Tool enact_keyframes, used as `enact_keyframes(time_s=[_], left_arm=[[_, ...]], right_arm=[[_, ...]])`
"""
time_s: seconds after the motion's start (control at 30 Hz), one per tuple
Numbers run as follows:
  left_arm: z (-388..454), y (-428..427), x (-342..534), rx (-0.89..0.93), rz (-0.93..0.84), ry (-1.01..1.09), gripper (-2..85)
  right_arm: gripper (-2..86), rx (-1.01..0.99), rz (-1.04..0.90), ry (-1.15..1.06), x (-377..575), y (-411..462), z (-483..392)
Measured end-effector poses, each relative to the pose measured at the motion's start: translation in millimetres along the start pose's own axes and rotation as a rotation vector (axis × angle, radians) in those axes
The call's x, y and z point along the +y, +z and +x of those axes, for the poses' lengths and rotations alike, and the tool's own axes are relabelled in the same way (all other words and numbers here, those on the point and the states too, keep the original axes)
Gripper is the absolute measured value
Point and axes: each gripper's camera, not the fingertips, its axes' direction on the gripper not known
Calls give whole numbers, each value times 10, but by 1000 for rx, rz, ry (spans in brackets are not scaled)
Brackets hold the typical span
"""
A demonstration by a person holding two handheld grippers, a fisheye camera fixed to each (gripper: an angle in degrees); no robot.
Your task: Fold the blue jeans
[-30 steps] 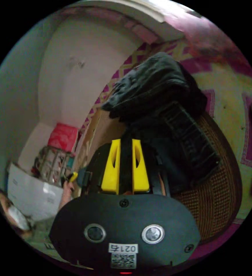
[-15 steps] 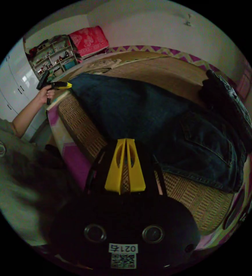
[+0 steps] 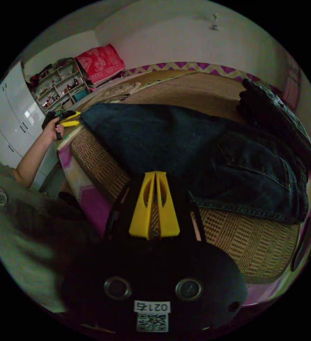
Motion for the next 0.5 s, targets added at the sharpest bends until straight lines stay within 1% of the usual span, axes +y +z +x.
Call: enact_keyframes(time_s=[0.07,0.13,0.2,0.27,0.33,0.43,0.5], left_arm=[[34,126,19,7,-5,-18,111],[74,249,59,5,-10,-44,71],[142,394,155,-20,-24,-55,14],[179,431,285,51,4,-70,0],[339,402,426,110,35,-35,-5],[1004,248,732,101,96,140,-8],[1840,146,1141,62,155,372,-8]], right_arm=[[-6,-2,1,5,6,-3,1],[-6,-6,2,10,14,-9,8],[-6,-16,3,17,31,-23,36],[-6,-37,7,28,48,-42,84],[-6,-75,25,49,83,-86,170],[-6,-147,110,88,247,-285,341],[-6,-189,192,116,458,-525,452]])
